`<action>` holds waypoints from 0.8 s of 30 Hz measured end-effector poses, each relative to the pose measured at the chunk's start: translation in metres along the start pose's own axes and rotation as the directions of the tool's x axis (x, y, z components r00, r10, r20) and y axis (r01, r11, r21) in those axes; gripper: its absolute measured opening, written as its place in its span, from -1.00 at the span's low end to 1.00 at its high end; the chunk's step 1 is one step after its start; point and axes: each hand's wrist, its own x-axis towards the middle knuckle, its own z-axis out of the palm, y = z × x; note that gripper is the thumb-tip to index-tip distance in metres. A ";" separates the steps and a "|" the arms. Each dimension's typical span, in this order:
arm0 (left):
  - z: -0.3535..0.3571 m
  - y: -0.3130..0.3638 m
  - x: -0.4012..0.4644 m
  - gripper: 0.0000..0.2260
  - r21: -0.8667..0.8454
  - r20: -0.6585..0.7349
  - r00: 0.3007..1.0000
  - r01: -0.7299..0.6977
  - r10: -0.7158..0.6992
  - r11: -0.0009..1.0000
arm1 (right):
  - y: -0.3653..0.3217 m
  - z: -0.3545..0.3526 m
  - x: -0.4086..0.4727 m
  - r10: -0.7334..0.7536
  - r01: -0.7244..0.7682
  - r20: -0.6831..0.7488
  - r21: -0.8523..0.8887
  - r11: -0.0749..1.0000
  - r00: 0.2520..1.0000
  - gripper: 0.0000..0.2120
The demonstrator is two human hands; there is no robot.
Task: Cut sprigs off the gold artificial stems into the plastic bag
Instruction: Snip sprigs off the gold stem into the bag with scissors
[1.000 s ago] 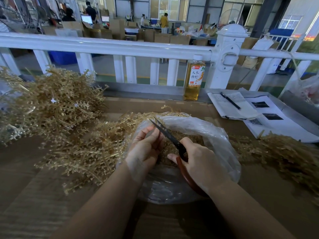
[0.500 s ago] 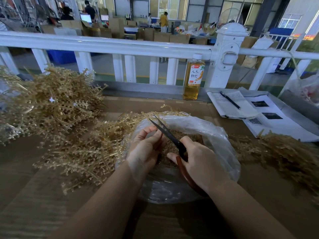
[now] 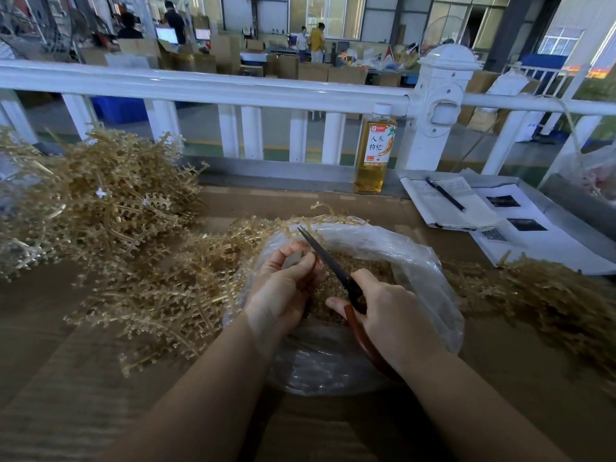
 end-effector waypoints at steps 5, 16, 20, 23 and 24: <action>-0.002 0.002 -0.002 -0.72 0.036 0.071 0.997 0.035 -0.038 0.999 | -0.003 -0.002 0.003 0.042 -0.040 -0.018 0.074 0.996 0.999 -0.67; 0.002 0.001 0.000 -0.91 0.058 -0.016 0.998 0.068 -0.067 0.996 | 0.000 -0.003 0.002 0.066 -0.063 -0.013 0.172 0.983 0.998 -0.70; 0.003 0.000 -0.001 -0.94 0.014 -0.020 0.999 0.031 -0.031 0.999 | 0.002 -0.004 0.002 0.075 -0.074 0.001 0.195 0.978 0.997 -0.70; 0.002 0.001 0.000 -0.86 -0.039 -0.049 0.998 0.037 -0.039 0.999 | 0.001 -0.005 0.002 0.078 -0.076 0.000 0.204 0.976 0.997 -0.70; 0.002 0.001 0.000 -0.85 -0.037 -0.044 0.998 0.037 -0.039 0.999 | 0.001 -0.005 0.002 0.078 -0.076 -0.004 0.204 0.976 0.997 -0.70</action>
